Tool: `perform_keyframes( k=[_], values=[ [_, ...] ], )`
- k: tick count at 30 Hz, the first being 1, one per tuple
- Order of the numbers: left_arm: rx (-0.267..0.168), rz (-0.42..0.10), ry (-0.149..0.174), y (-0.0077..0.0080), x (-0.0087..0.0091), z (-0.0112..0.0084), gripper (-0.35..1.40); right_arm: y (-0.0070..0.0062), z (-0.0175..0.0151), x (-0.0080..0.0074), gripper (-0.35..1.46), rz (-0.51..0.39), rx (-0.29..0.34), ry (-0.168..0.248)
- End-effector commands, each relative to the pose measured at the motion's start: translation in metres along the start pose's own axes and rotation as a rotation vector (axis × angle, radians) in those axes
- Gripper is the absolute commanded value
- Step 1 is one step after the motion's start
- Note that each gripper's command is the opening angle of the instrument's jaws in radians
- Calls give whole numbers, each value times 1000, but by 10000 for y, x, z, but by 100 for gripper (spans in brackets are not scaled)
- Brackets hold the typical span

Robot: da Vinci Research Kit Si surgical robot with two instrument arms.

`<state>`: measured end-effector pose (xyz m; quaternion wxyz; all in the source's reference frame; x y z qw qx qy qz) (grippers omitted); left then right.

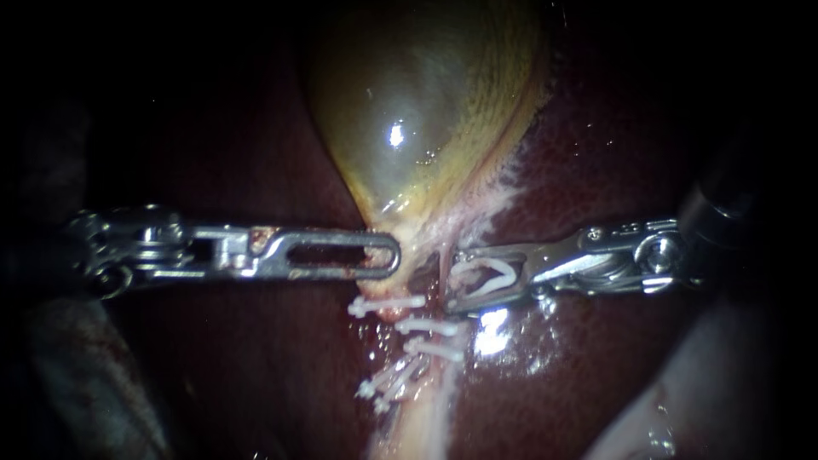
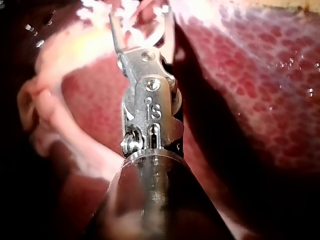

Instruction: Clipping third clip right tube

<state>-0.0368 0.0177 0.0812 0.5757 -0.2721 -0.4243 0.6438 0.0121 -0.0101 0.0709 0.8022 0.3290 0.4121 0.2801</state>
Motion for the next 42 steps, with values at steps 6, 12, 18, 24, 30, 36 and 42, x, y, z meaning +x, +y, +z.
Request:
perform_keyframes(
  k=[6, 12, 18, 24, 30, 36, 42],
  values=[
    [-1, 0, 0, 0, 0, 0, -35, 1, 11, 1, 56, 26, -3, 4],
    [-1, 0, 0, 1, 0, -1, -35, 4, 20, 3, 56, 63, -5, 8],
    [-1, -1, 0, 2, 0, -2, -35, 6, 26, 5, 53, 105, -6, 12],
    [-1, -1, 0, 2, -1, -2, -35, 7, 36, 9, 51, 137, -9, 17],
    [-1, -1, 0, 2, -1, -2, -35, 9, 43, 9, 49, 149, -11, 19],
    [-1, -1, 0, 2, -1, -2, -35, 10, 46, 8, 44, 148, -12, 20],
    [-1, -1, -1, 2, -1, -2, -35, 10, 46, 8, 30, 148, -13, 20]
  ],
)
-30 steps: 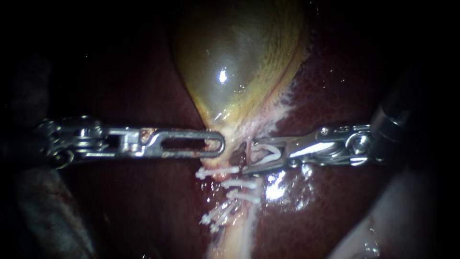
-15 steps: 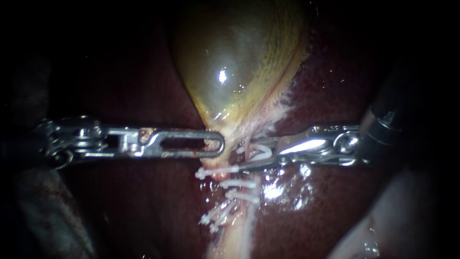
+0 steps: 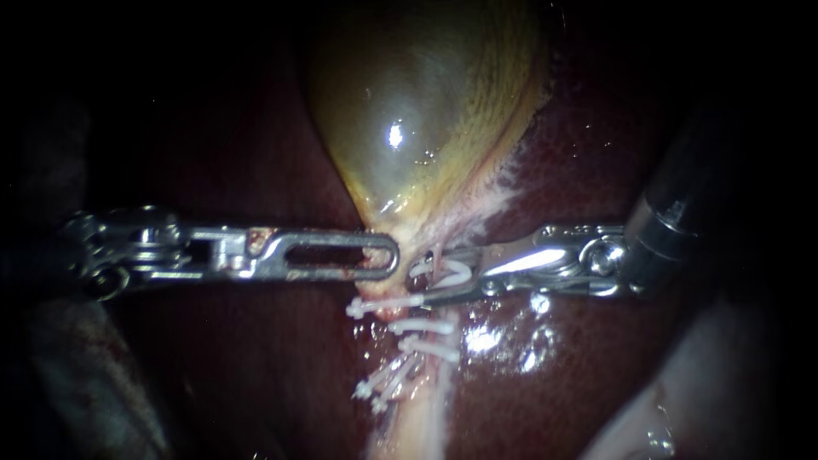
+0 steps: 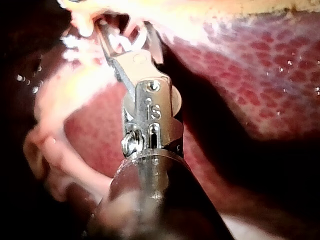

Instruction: Clipping third clip right tube

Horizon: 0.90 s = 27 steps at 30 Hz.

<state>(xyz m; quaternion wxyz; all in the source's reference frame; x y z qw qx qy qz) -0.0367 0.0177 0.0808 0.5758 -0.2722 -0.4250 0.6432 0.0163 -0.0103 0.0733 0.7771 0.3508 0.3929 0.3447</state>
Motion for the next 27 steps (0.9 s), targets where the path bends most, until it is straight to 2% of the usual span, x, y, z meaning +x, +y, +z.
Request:
perform_keyframes(
  k=[1, 7, 9, 27],
  values=[
    [0, 0, 0, 0, 0, 0, -35, 0, 0, 0, 25, 0, 0, 0],
    [0, 0, -1, 0, 0, -1, -35, 0, -2, -1, -19, -1, 1, -1],
    [0, 0, -1, 0, 0, -1, -35, 1, -3, -1, -23, -1, 2, -1],
    [0, 0, -1, -1, 1, -1, -35, 2, -4, -1, -29, -1, 2, -1]
  ],
)
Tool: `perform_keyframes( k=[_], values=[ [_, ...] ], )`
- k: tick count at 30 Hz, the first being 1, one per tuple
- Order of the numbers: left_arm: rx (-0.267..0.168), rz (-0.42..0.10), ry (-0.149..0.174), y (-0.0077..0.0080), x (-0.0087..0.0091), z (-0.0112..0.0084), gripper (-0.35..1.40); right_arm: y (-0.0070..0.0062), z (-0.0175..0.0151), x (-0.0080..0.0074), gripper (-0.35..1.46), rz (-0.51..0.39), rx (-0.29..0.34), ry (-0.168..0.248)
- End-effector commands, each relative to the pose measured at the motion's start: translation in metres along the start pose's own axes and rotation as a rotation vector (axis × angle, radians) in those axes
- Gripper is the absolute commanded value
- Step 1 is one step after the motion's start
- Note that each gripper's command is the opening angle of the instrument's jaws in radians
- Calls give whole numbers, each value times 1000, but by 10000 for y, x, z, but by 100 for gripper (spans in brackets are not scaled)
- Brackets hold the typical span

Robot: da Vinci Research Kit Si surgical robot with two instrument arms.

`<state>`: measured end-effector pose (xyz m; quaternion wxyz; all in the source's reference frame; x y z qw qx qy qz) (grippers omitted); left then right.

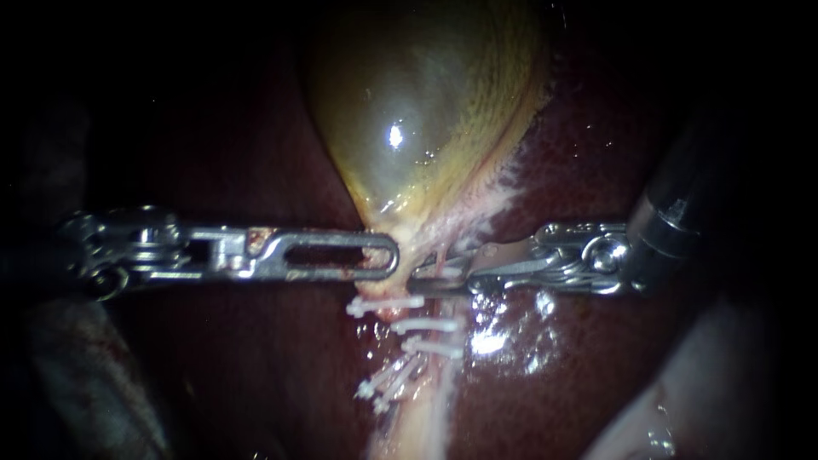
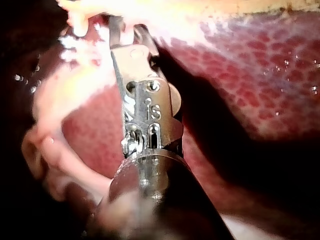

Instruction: Clipping third clip right tube

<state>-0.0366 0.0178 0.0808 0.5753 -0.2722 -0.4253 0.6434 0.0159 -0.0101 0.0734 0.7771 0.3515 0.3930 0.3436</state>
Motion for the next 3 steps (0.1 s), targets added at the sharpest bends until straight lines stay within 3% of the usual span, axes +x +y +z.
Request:
perform_keyframes(
  k=[1, 3],
  values=[
    [0, 0, 0, 0, 0, 1, -35, 0, 0, 0, -29, 0, 0, 0],
    [0, 0, 0, 0, 0, 1, -35, 0, 0, 0, -29, 0, 0, 0]
  ],
)
